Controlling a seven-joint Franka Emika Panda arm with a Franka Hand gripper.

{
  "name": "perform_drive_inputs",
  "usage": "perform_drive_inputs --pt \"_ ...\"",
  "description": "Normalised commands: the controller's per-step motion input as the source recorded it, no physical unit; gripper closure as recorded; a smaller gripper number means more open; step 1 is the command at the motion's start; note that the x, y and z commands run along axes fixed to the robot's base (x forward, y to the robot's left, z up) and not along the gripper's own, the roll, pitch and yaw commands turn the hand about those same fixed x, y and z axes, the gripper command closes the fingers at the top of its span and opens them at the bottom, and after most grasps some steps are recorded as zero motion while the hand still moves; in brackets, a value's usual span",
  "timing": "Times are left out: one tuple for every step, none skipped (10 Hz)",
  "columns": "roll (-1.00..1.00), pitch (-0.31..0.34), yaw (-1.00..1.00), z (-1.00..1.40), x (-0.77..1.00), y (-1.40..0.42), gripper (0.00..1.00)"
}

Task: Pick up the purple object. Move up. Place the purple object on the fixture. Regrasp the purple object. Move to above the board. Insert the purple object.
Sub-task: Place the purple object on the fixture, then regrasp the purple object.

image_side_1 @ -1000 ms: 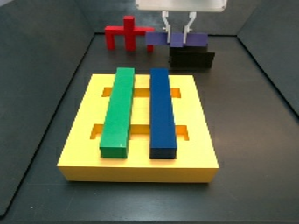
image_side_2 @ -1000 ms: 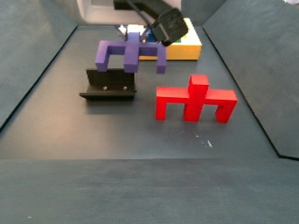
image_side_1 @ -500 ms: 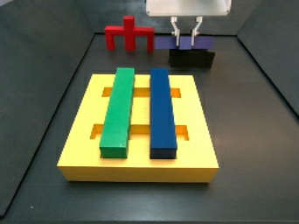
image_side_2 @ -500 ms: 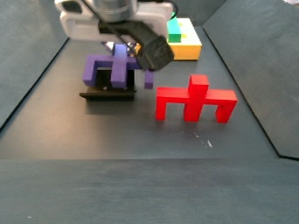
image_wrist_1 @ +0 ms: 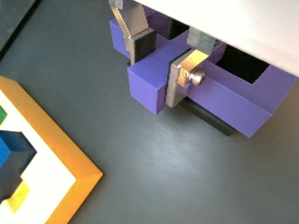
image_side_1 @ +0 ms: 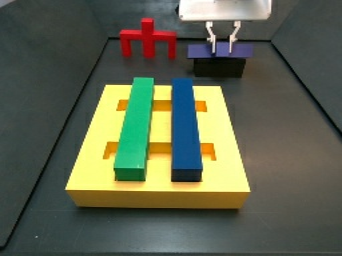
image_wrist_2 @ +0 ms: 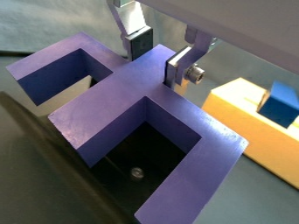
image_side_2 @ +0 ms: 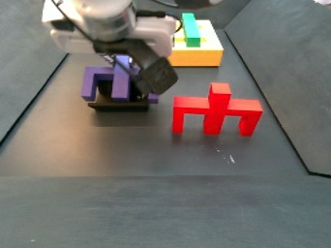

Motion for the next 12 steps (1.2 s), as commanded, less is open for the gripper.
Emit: perform_drive_inputs --pt "-0.55 0.000 -0.04 -0.10 0.34 0.02 1.00" --pt "-0.15 0.000 0.00 -0.13 0.05 0.00 1.00" --pt "0.00 0.000 0.00 -0.14 0.00 0.00 1.00" --pt "0.05 0.000 0.00 -0.13 0.00 0.00 1.00" --pt "0.12 -0.031 0.00 -0.08 -0.19 0.03 1.00" --pt "0.10 -0.071 0.00 -0.03 -0.26 0.02 1.00" --pt "0.00 -0.043 0.00 -0.06 -0.19 0.04 1.00" --pt "0.00 0.000 0.00 -0.07 -0.02 0.00 1.00" --pt "0.00 0.000 0.00 0.00 0.00 0.00 1.00" --pt "0.00 0.000 0.00 0.00 0.00 0.00 0.00" --pt "0.09 0.000 0.00 0.00 0.00 -0.02 0.00" --pt "0.16 0.000 0.00 0.02 0.01 -0.01 0.00"
